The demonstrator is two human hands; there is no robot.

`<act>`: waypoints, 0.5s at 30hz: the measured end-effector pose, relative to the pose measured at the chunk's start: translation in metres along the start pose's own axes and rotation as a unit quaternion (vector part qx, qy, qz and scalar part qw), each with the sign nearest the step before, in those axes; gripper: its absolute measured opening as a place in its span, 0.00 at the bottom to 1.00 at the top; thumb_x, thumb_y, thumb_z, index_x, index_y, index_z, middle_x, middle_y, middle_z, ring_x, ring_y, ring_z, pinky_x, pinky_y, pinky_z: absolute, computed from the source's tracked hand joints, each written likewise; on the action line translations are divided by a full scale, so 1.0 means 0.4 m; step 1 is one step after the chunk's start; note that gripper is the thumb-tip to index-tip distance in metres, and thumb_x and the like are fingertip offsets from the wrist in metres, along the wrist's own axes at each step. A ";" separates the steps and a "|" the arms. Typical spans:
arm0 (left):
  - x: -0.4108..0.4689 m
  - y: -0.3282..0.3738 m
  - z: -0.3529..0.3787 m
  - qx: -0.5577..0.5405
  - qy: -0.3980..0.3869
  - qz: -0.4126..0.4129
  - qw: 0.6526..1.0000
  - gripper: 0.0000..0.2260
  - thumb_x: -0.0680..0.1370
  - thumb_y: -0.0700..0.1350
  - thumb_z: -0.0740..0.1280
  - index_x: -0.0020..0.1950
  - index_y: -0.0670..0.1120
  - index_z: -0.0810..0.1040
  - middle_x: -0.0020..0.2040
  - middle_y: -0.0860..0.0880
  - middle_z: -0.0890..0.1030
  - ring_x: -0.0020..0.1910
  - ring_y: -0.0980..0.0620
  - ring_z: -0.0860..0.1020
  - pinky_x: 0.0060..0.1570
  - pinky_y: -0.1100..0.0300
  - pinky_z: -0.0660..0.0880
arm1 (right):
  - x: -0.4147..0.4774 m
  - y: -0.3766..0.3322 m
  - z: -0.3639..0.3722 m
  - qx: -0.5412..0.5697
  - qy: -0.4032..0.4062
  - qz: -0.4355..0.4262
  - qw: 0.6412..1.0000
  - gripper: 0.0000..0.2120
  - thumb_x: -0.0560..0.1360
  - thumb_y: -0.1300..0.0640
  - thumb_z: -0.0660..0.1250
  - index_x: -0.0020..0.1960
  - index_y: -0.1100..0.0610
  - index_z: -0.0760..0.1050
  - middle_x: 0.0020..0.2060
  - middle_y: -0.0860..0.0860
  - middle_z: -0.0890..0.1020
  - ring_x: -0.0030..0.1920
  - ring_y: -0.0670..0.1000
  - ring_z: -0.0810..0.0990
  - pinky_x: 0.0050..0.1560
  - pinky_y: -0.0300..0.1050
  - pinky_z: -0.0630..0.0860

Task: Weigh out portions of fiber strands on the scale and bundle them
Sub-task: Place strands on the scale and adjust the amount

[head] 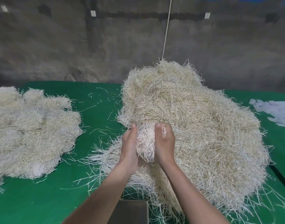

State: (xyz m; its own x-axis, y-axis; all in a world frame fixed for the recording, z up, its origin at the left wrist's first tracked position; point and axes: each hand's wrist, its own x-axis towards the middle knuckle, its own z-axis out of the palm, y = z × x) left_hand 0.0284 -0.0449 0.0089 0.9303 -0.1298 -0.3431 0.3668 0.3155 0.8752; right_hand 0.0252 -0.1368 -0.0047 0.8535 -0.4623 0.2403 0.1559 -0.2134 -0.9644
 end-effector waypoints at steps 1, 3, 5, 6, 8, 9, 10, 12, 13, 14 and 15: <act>-0.003 -0.010 0.006 -0.013 -0.017 -0.048 0.999 0.37 0.72 0.70 0.58 0.75 0.51 0.60 0.76 0.46 0.60 0.72 0.49 0.62 0.67 0.43 0.61 | -0.004 0.001 0.000 -0.022 0.002 -0.027 0.999 0.04 0.80 0.48 0.57 0.52 0.45 0.70 0.50 0.35 0.73 0.48 0.29 0.71 0.48 0.28 0.66; -0.005 -0.009 0.015 -0.064 -0.038 -0.110 0.991 0.34 0.74 0.69 0.56 0.70 0.47 0.70 0.70 0.40 0.69 0.67 0.42 0.71 0.65 0.45 0.67 | -0.035 0.017 0.007 -0.091 -0.026 -0.069 0.993 0.10 0.80 0.48 0.55 0.61 0.45 0.66 0.57 0.37 0.70 0.57 0.34 0.67 0.58 0.32 0.64; 0.021 0.010 0.005 -0.119 0.030 -0.104 0.987 0.20 0.77 0.60 0.60 0.49 0.44 0.79 0.46 0.40 0.81 0.39 0.46 0.81 0.45 0.58 0.79 | -0.092 0.047 0.030 -0.149 -0.074 -0.075 0.983 0.11 0.77 0.41 0.53 0.58 0.39 0.61 0.57 0.40 0.69 0.57 0.39 0.68 0.56 0.36 0.68; 0.034 0.007 0.001 -0.111 0.071 -0.084 0.988 0.13 0.79 0.54 0.61 0.44 0.46 0.76 0.39 0.45 0.80 0.29 0.52 0.77 0.30 0.66 0.76 | -0.116 0.047 0.039 -0.179 -0.100 -0.081 0.975 0.11 0.74 0.38 0.52 0.55 0.38 0.60 0.55 0.40 0.69 0.54 0.40 0.68 0.54 0.37 0.69; 0.025 -0.007 0.015 -0.002 0.070 -0.045 0.997 0.06 0.77 0.46 0.62 0.46 0.44 0.75 0.36 0.47 0.79 0.27 0.56 0.75 0.23 0.69 0.71 | -0.103 0.029 0.033 -0.178 -0.091 -0.056 0.978 0.12 0.73 0.36 0.55 0.47 0.43 0.62 0.48 0.43 0.71 0.47 0.44 0.72 0.45 0.42 0.74; 0.018 -0.023 0.027 0.068 0.070 -0.027 0.995 0.09 0.78 0.46 0.61 0.52 0.43 0.76 0.41 0.45 0.81 0.34 0.52 0.80 0.31 0.65 0.75 | -0.074 0.021 0.021 -0.147 -0.065 -0.036 0.986 0.13 0.75 0.38 0.57 0.43 0.48 0.64 0.42 0.45 0.72 0.41 0.46 0.72 0.41 0.45 0.74; 0.015 -0.036 0.033 0.111 0.088 -0.012 0.990 0.12 0.80 0.48 0.60 0.58 0.43 0.75 0.50 0.42 0.81 0.45 0.48 0.82 0.39 0.58 0.78 | -0.049 0.014 0.009 -0.134 -0.037 -0.033 0.990 0.14 0.76 0.41 0.57 0.40 0.50 0.64 0.37 0.46 0.71 0.37 0.48 0.69 0.38 0.46 0.71; 0.014 -0.026 0.031 0.119 0.092 -0.001 0.989 0.15 0.81 0.50 0.59 0.61 0.42 0.75 0.52 0.40 0.81 0.47 0.45 0.81 0.42 0.53 0.79 | -0.050 0.012 0.011 -0.172 -0.002 -0.082 0.982 0.17 0.76 0.39 0.52 0.40 0.51 0.65 0.34 0.45 0.69 0.35 0.47 0.67 0.38 0.42 0.66; 0.025 -0.010 0.023 0.090 0.086 0.015 0.992 0.13 0.81 0.48 0.60 0.57 0.42 0.77 0.41 0.43 0.82 0.37 0.49 0.82 0.34 0.57 0.79 | -0.075 0.018 0.028 -0.188 0.004 -0.104 0.977 0.17 0.75 0.37 0.50 0.42 0.49 0.65 0.35 0.44 0.70 0.35 0.45 0.68 0.38 0.39 0.66; 0.034 0.003 0.014 0.044 0.086 0.031 0.995 0.10 0.81 0.47 0.60 0.53 0.42 0.78 0.30 0.47 0.79 0.27 0.52 0.78 0.25 0.61 0.75 | -0.104 0.014 0.047 -0.189 -0.007 -0.110 0.976 0.16 0.75 0.35 0.48 0.42 0.46 0.65 0.35 0.42 0.70 0.35 0.43 0.68 0.37 0.36 0.65; 0.041 0.004 0.008 0.025 0.098 0.041 0.994 0.09 0.81 0.46 0.60 0.48 0.43 0.77 0.26 0.49 0.75 0.21 0.54 0.73 0.20 0.64 0.69 | -0.114 0.008 0.055 -0.182 -0.019 -0.109 0.977 0.15 0.75 0.36 0.49 0.40 0.45 0.64 0.34 0.41 0.70 0.33 0.40 0.68 0.35 0.34 0.65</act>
State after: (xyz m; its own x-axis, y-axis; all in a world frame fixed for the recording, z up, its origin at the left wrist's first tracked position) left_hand 0.0442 -0.0495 0.0056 0.9420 0.0813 -0.3257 0.2939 0.2692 0.9172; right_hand -0.0021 -0.0973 -0.0210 0.8390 -0.3403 0.4246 0.1549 -0.5987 -0.7859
